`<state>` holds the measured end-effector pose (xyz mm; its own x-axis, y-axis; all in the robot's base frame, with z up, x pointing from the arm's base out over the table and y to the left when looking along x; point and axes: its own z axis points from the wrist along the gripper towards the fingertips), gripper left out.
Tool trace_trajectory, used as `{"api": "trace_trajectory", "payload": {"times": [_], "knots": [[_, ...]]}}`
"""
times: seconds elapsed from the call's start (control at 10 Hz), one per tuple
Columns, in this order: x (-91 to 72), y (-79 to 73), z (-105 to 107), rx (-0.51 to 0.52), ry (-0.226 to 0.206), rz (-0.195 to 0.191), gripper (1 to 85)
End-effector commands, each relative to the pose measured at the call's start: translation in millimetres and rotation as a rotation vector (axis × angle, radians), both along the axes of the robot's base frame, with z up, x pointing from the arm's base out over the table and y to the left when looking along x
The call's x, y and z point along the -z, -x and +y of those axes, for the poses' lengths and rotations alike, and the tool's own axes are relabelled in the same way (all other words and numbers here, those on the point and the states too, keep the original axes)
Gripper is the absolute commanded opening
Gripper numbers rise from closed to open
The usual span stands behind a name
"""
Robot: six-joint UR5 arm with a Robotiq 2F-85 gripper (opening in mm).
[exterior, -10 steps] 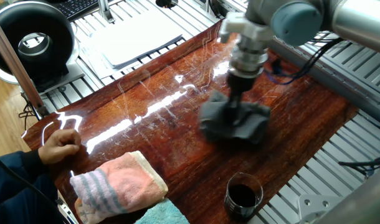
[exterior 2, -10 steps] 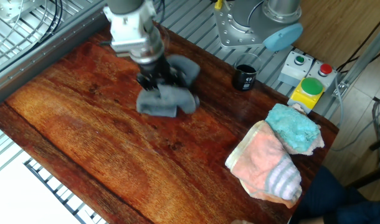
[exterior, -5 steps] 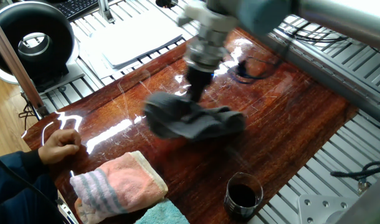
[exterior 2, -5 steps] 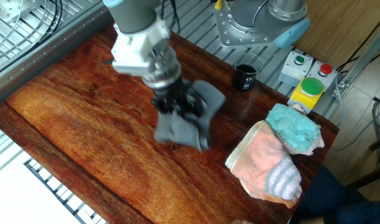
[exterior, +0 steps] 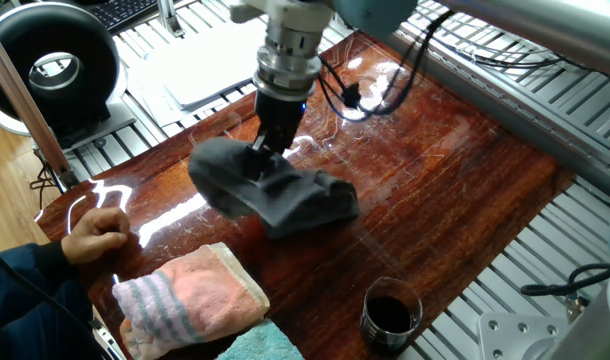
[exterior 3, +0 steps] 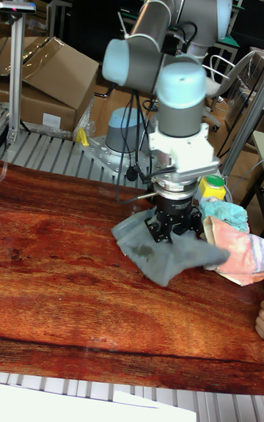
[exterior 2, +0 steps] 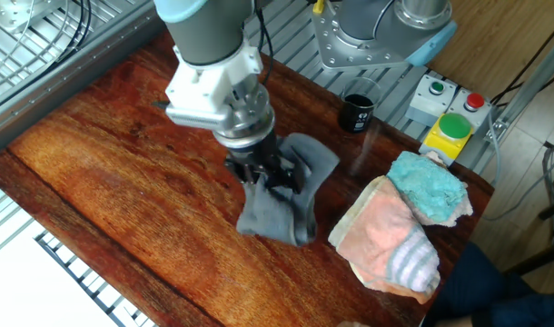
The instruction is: Clean the table with a cloth
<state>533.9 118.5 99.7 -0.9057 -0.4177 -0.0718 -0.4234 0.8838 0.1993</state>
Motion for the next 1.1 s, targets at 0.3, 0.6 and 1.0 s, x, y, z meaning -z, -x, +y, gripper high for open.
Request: {"api": "trace_trajectory", "payload": {"times": [0.3,0.6,1.0], "knots": [[-27.6,-6.8,-118,-0.372,0.319,0.003,68.0],[-31.4,-29.3,-174,-0.337,0.435,-0.069,1.0],[-20.5,-8.9,-203,-0.359,0.326,-0.067,1.0]]}}
